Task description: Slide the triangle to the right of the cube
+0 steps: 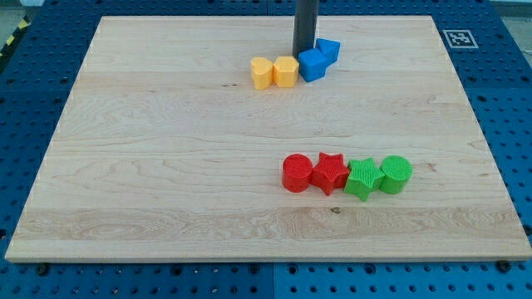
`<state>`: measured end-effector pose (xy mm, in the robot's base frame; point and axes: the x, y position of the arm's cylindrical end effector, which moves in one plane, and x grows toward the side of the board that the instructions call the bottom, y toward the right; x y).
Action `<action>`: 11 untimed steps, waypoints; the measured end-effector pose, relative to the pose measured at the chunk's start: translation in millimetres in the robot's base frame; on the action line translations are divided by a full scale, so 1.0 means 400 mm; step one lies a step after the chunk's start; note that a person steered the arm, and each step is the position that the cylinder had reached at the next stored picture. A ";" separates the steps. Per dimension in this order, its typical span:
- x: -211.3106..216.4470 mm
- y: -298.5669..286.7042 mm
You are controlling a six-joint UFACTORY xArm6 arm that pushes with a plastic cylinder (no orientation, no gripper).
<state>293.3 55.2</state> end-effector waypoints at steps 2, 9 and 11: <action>-0.054 0.026; -0.025 0.177; -0.022 0.177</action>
